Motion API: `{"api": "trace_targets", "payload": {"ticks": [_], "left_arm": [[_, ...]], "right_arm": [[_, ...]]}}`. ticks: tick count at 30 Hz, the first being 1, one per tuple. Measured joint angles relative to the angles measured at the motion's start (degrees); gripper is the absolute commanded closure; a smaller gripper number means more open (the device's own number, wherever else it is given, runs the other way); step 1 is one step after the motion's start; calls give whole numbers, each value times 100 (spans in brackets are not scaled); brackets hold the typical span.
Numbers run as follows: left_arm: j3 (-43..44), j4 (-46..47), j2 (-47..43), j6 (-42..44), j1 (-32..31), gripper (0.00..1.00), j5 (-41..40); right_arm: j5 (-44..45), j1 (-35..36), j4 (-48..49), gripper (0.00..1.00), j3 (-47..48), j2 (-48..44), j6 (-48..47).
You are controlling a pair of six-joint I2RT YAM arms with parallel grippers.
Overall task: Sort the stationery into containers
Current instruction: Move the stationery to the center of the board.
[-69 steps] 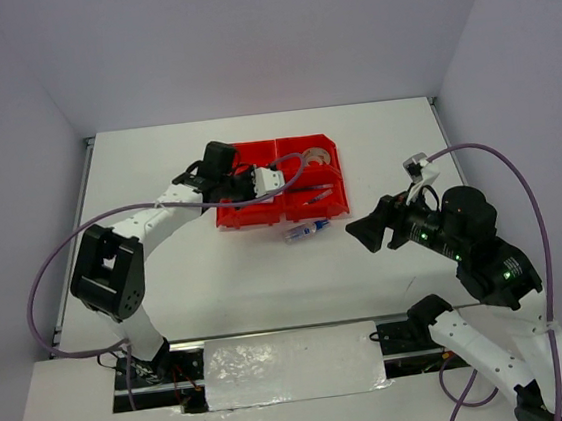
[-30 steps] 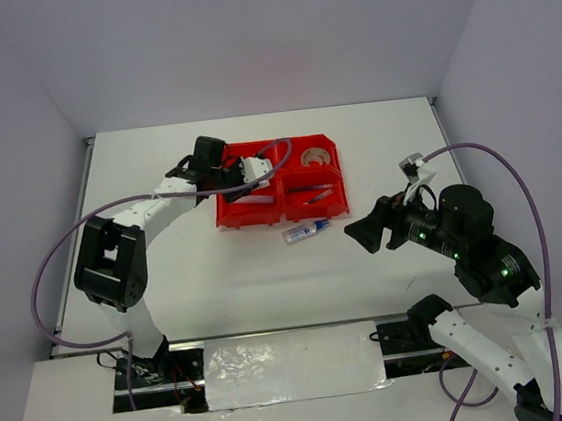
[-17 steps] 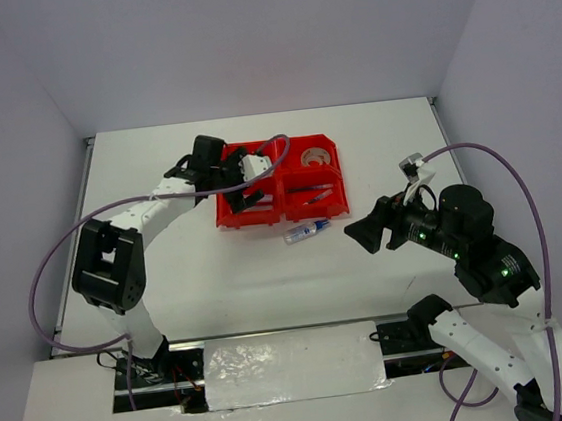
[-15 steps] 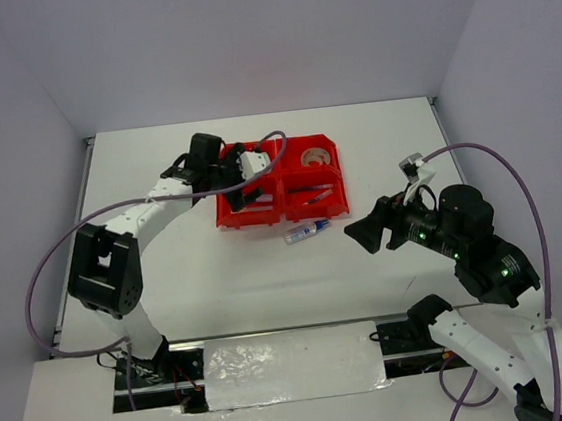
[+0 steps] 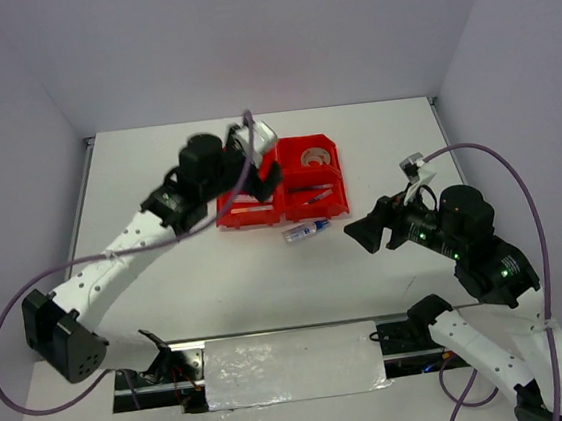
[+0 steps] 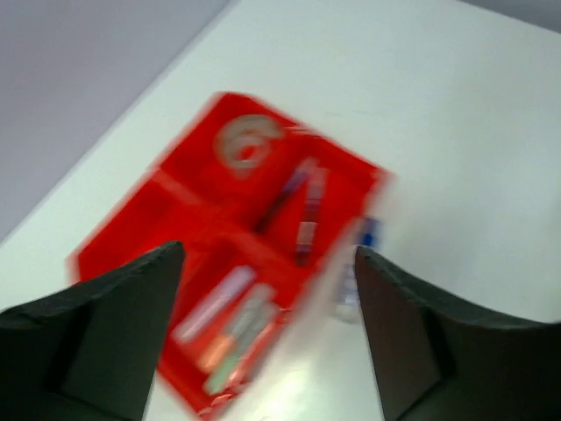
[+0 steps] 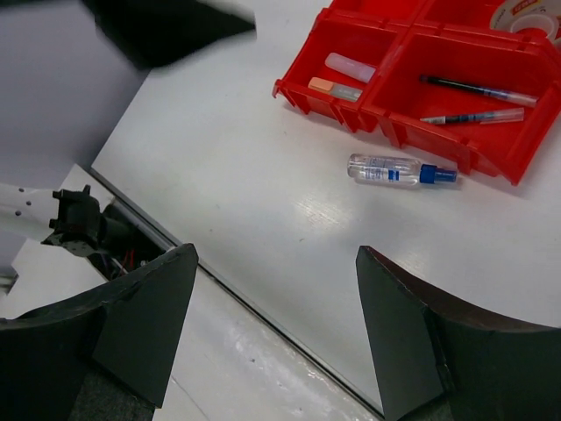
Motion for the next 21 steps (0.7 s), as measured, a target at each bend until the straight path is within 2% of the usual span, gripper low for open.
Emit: {"api": "trace_targets", "payload": {"ticks": [3,6,11,14,21], "left_arm": [[-968,354,-358,13,-929,23,-46],[-1482,457,-87,109,-1174,25,-31],[-1493,492,1010,361,-1344,26,-199],[-1419,483,1515,487,-1432,35,-254],[-925,450,2173,638,-1469,39,-295]], "right_arm": [[2,0,-2,19,0,-9,-2],[0,0,-4,19,0,-39,-2],[2,0,-9,19,0,-131,-2],[0,0,-9,19,-13,-181,-4],[4,0,-52,19,-72,-195,-50]]}}
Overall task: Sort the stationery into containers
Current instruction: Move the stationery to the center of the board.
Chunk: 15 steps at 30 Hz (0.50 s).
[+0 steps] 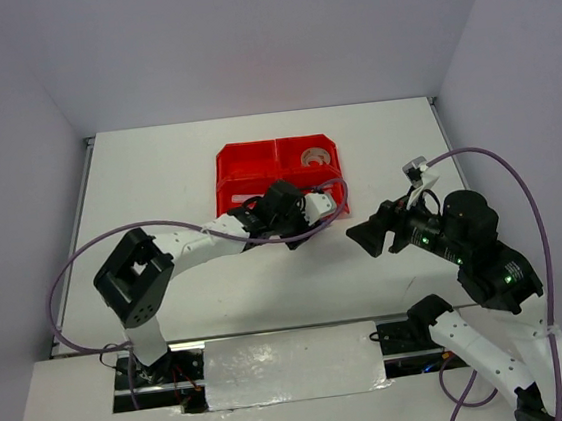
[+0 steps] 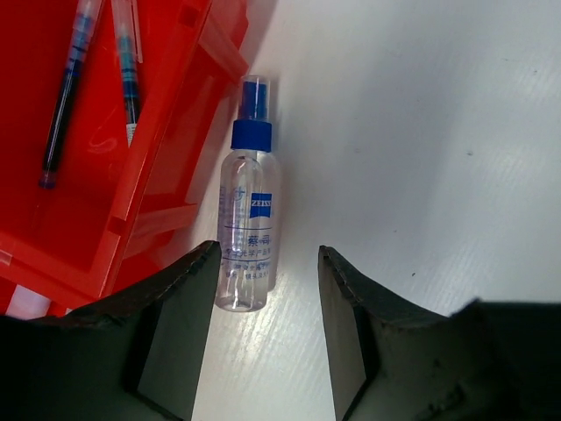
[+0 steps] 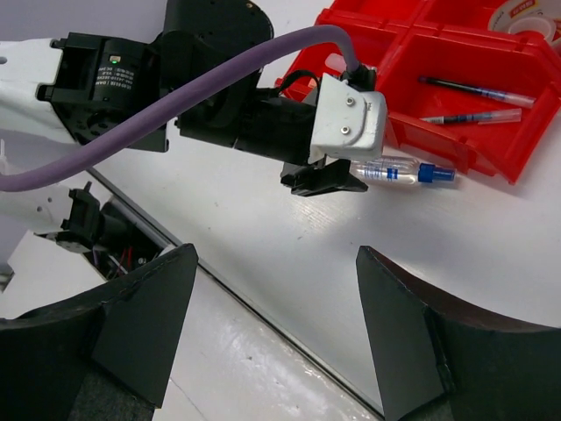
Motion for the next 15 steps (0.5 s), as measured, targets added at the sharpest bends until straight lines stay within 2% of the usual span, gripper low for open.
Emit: {"api": "trace_targets", "payload": {"ticks": [2,15], "left_arm": [[39,-2,55,0,9,42,-24],[63,4,328,-2,9,46,-199]], "right_arm": [[0,0,0,19,0,0,-11],[-85,0,4,19,2,7,-17]]}}
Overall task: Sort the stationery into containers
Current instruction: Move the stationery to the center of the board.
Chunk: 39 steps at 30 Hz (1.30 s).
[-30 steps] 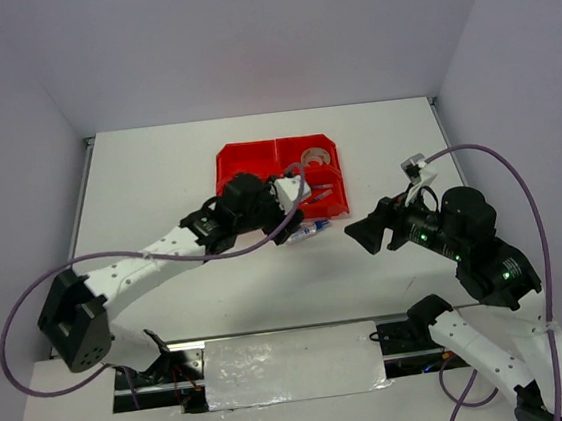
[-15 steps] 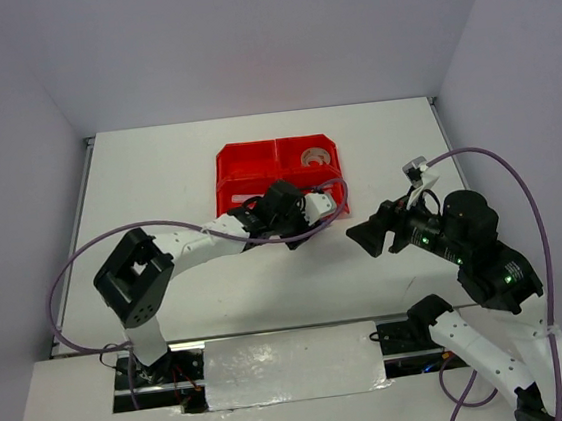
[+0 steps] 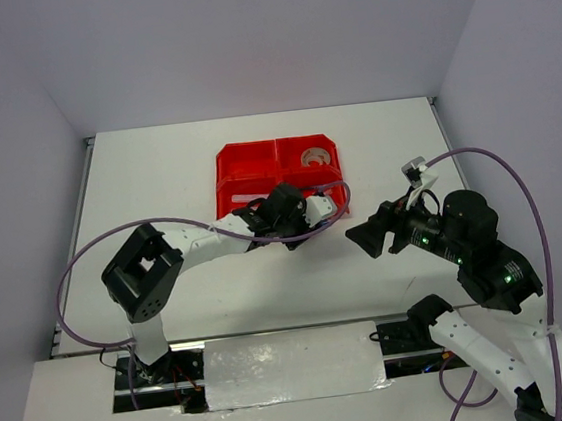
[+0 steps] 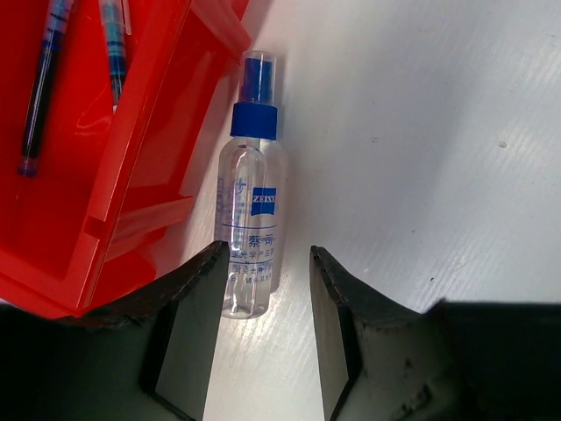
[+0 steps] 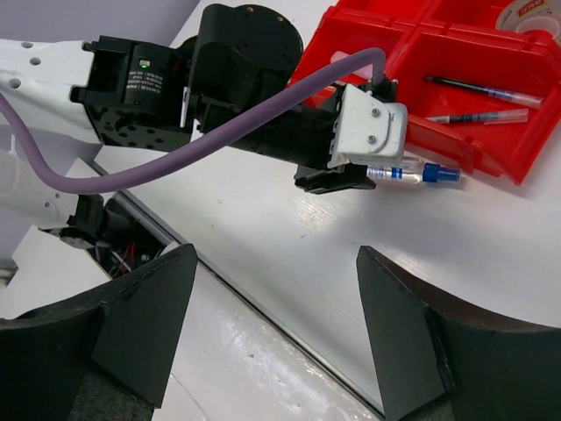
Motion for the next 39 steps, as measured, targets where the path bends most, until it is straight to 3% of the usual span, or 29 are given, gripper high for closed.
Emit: {"api": "trace_targets", "payload": {"ticks": [23,39], "left_arm": [[-55,321,267,-7,2,49,-243],[-693,555,142,-203,-273,39,118]], "right_arm": [[-155,0,-2,19,0,-35,-4],[-247,0,0,19,0,-46,-2]]}}
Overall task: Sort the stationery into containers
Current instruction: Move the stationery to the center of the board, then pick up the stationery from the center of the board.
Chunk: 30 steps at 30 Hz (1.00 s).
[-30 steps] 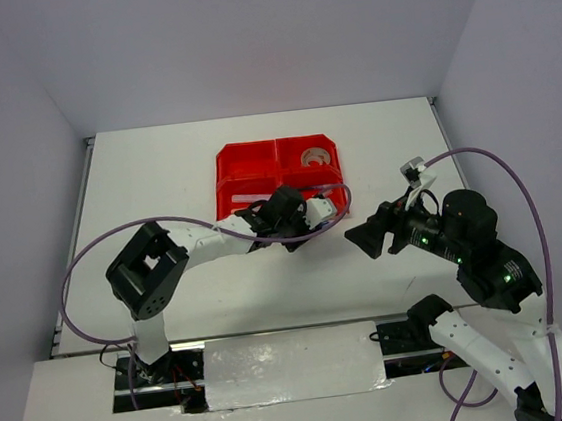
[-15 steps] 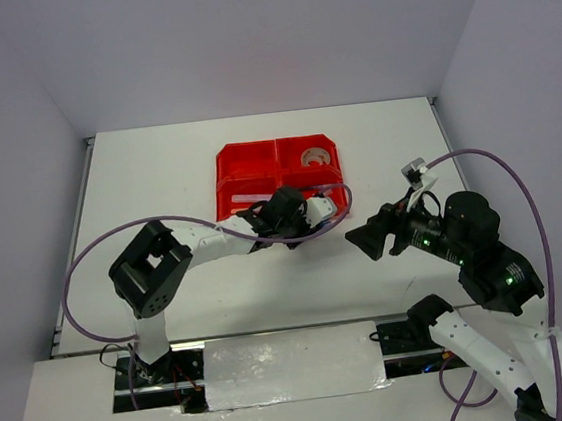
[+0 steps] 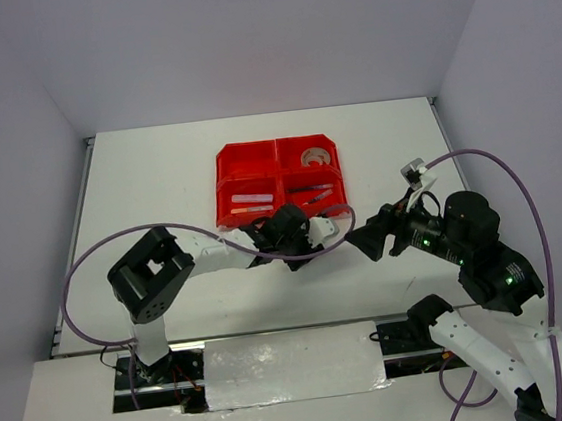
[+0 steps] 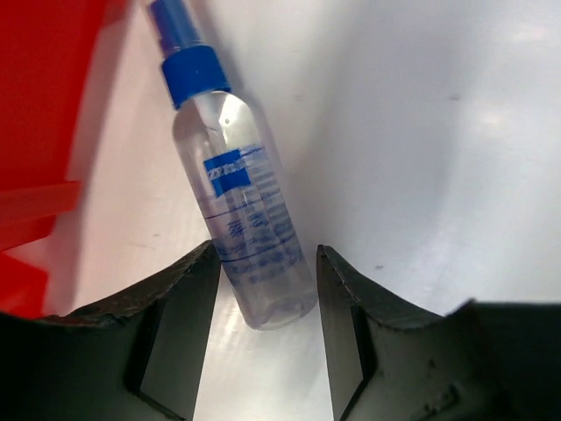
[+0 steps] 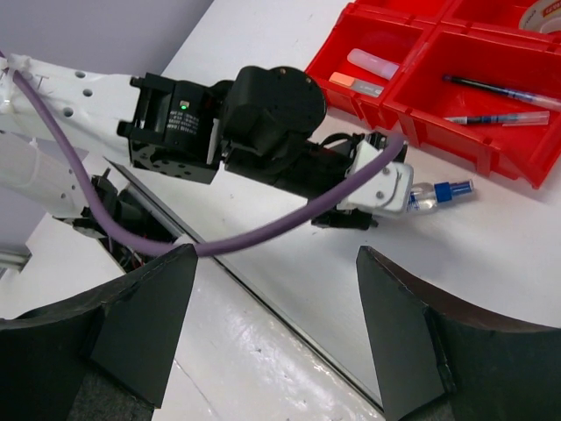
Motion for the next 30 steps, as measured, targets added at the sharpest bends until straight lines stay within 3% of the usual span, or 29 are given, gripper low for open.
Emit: {"api": "trace_targets", "payload": {"ticks": [10,17,30], "left_arm": [[72,-96,28,-448,-225,35,48],[837,-442,424,-898,-236,32,-50],[1344,-651,831,-1047,-442,40,136]], "right_arm": [[-4,0,0,19,0,-9,2],[0,0,-2,19,0,-33,0],[4,0,-57,19,13,-72,-63]]}}
